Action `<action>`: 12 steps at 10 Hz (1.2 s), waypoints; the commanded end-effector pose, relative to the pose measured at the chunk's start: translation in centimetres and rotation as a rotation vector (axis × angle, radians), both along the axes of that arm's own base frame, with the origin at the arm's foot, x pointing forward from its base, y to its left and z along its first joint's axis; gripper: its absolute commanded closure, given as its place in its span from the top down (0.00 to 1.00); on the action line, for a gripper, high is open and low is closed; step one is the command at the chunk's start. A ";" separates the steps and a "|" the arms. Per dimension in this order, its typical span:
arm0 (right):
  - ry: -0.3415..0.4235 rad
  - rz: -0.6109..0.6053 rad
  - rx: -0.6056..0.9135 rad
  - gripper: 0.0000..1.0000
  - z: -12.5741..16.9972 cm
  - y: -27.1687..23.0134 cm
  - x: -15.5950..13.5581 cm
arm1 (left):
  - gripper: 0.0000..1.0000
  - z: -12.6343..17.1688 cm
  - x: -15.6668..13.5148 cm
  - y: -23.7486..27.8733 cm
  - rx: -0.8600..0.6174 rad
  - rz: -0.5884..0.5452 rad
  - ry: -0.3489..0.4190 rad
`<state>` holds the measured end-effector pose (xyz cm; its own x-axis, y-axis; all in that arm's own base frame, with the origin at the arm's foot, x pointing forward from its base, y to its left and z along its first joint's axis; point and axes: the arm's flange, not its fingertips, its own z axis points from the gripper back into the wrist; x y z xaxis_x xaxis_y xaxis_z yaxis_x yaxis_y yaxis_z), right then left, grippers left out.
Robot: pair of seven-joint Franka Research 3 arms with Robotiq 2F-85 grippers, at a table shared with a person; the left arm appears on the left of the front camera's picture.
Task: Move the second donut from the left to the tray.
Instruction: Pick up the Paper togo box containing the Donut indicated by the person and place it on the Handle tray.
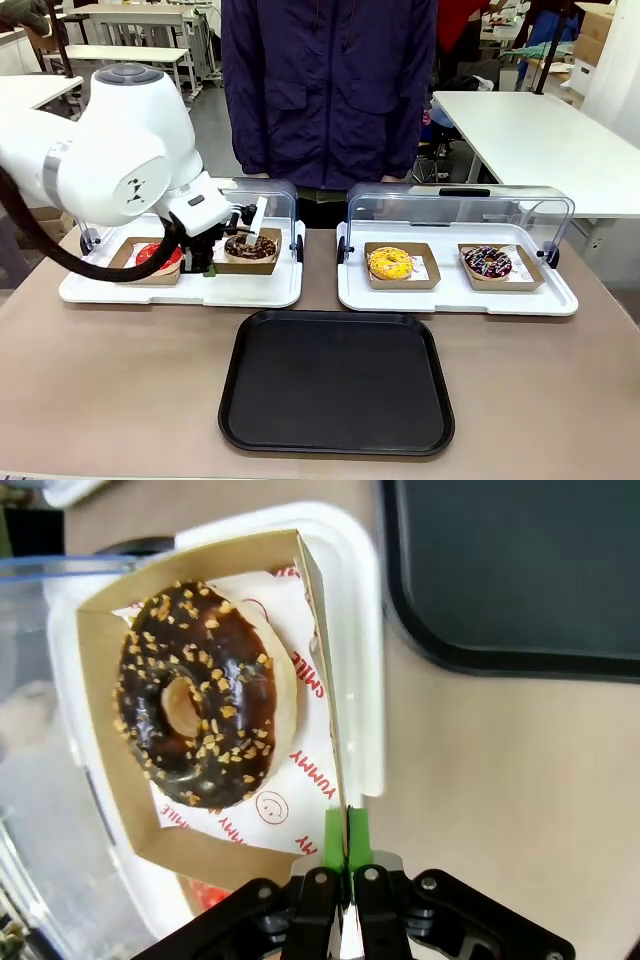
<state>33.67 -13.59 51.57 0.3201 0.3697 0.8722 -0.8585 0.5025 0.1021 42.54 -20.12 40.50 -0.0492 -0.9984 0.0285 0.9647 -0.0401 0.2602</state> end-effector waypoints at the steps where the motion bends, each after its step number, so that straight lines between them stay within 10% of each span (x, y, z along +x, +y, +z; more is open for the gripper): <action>1: -0.035 0.009 0.015 1.00 0.2 -0.1 0.3 | 0.02 1.5 -4.5 0.4 -0.016 0.014 -0.005; 4: -0.035 0.009 0.015 1.00 0.2 -0.1 0.3 | 0.02 2.6 -9.8 -0.9 -0.056 -0.022 0.014; 8: -0.035 0.009 0.015 1.00 0.2 -0.1 0.3 | 0.02 3.0 -9.7 -2.0 -0.035 -0.043 0.010; 12: -0.035 0.009 0.015 1.00 0.2 -0.1 0.3 | 0.02 -1.5 -12.4 -9.8 -0.068 -0.064 -0.007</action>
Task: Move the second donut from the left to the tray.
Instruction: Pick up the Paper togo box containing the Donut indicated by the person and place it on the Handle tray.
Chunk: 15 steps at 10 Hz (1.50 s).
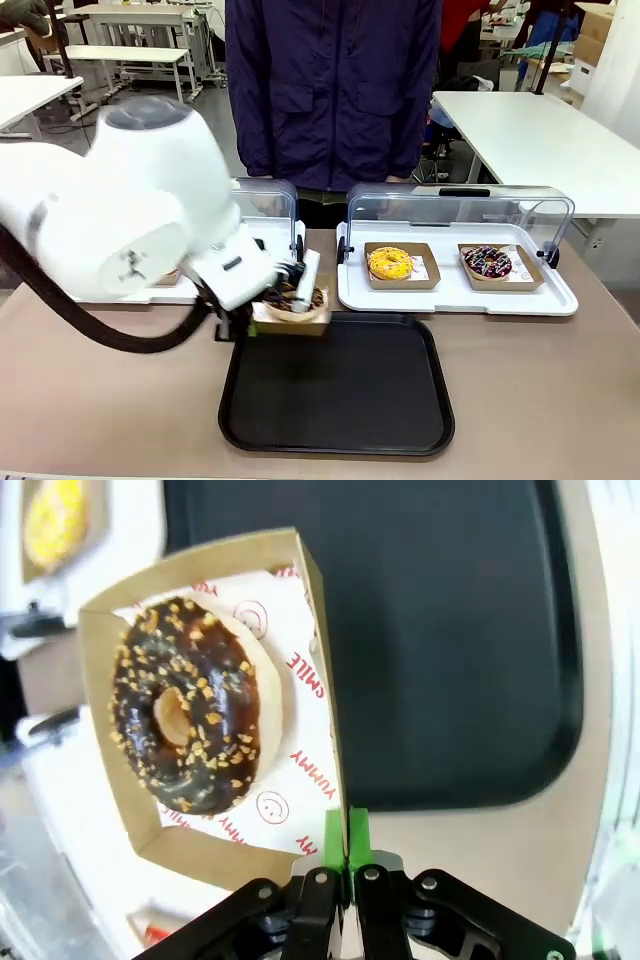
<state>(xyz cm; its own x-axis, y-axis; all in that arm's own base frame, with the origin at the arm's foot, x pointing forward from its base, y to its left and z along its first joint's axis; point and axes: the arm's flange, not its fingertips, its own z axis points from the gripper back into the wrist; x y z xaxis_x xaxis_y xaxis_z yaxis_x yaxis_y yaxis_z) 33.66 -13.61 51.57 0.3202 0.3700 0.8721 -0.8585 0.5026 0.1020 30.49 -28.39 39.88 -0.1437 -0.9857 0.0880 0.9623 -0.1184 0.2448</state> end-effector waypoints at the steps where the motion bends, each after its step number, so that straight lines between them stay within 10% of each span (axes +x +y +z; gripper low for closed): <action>1: -0.035 0.009 0.015 1.00 0.2 0.0 0.3 | 0.02 -1.5 -1.1 -2.8 -0.009 0.034 -0.026; 15: -0.035 0.009 0.015 1.00 0.2 0.0 0.3 | 0.02 -8.0 -4.6 -8.7 0.001 0.060 0.140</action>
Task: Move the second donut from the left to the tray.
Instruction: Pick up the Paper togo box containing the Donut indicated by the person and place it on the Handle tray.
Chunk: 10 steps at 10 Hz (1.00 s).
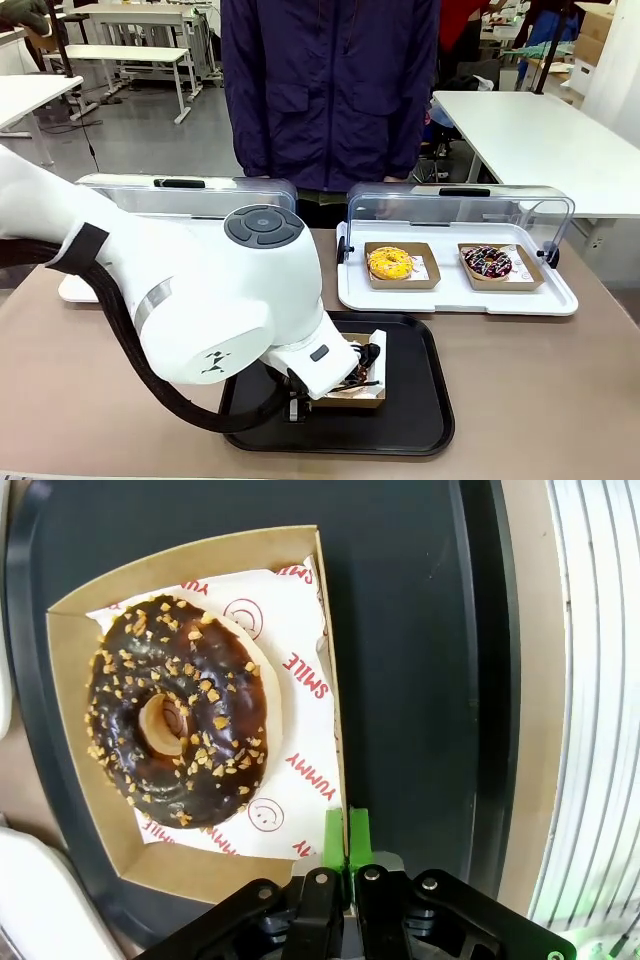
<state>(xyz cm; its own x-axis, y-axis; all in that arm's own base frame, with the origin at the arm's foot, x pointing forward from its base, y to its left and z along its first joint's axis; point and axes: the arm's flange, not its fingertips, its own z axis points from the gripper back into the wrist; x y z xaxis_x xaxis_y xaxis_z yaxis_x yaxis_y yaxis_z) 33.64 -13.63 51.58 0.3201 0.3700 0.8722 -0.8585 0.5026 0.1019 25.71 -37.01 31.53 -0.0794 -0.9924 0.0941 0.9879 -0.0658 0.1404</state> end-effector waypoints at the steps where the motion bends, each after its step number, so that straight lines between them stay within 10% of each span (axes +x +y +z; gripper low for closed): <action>1: -0.035 0.009 0.015 1.00 0.2 0.0 0.3 | 0.02 0.3 0.4 -0.1 0.000 0.004 0.052; 3: -0.035 0.009 0.015 1.00 0.2 0.0 0.3 | 0.02 0.1 0.9 -0.1 0.006 0.012 0.070; 4: -0.035 0.009 0.015 1.00 0.2 0.0 0.3 | 0.58 0.3 0.9 -0.1 0.010 0.003 0.061; 5: -0.035 0.009 0.015 1.00 0.2 0.0 0.3 | 0.58 0.7 0.8 -0.1 0.014 0.004 0.051; 6: -0.035 0.009 0.015 1.00 0.2 0.0 0.3 | 1.00 1.2 0.8 0.1 0.012 0.011 0.046; 7: -0.035 0.009 0.015 1.00 0.2 0.0 0.3 | 0.62 2.0 0.8 0.3 0.010 0.020 0.043; 8: -0.035 0.009 0.015 1.00 0.2 0.0 0.3 | 1.00 3.0 0.9 0.4 0.017 0.032 0.038; 10: -0.035 0.009 0.015 1.00 0.2 0.0 0.3 | 1.00 5.7 1.2 0.7 0.021 0.031 0.048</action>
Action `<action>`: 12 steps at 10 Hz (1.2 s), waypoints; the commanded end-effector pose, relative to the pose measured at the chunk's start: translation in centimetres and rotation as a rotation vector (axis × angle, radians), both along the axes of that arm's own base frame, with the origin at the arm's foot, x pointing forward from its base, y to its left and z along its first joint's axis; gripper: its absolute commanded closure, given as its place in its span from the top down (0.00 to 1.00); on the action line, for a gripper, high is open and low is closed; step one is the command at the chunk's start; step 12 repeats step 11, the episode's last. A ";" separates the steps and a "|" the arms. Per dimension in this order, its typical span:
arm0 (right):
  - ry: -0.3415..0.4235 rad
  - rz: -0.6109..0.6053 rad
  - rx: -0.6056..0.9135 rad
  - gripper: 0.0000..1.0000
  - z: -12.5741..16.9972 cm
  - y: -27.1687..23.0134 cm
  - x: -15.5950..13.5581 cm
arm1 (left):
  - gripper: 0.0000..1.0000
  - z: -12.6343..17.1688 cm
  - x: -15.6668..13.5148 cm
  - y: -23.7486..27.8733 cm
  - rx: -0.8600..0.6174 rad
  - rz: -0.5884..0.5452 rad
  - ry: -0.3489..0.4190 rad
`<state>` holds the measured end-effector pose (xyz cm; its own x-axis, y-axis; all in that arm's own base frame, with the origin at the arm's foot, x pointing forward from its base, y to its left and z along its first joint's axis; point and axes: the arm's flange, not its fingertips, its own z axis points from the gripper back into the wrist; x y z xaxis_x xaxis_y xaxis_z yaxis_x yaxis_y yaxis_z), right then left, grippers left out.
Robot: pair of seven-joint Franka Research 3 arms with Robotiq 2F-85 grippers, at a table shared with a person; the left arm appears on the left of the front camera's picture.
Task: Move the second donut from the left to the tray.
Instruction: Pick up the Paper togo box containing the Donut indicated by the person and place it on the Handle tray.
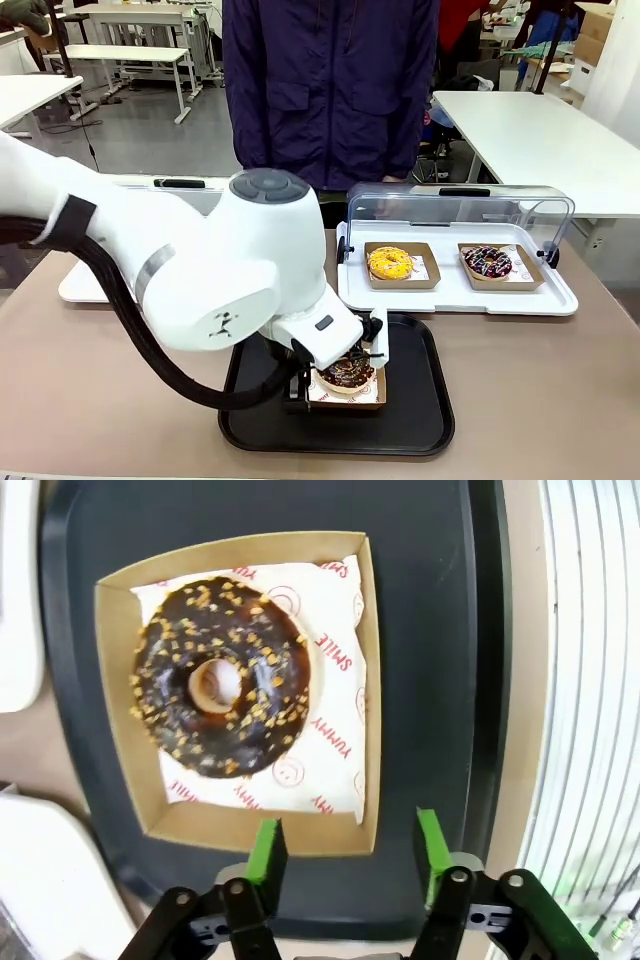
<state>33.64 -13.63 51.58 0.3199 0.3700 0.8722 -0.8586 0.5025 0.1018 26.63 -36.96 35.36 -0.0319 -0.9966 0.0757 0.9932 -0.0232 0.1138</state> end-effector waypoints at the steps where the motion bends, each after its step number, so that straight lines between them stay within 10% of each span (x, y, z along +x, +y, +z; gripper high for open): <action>1: -0.035 0.008 0.015 1.00 0.2 0.0 0.3 | 1.00 3.2 0.3 0.7 -0.024 -0.019 0.019; 12: -0.035 0.008 0.015 1.00 0.2 0.0 0.3 | 0.93 3.7 0.2 0.0 -0.014 -0.009 -0.007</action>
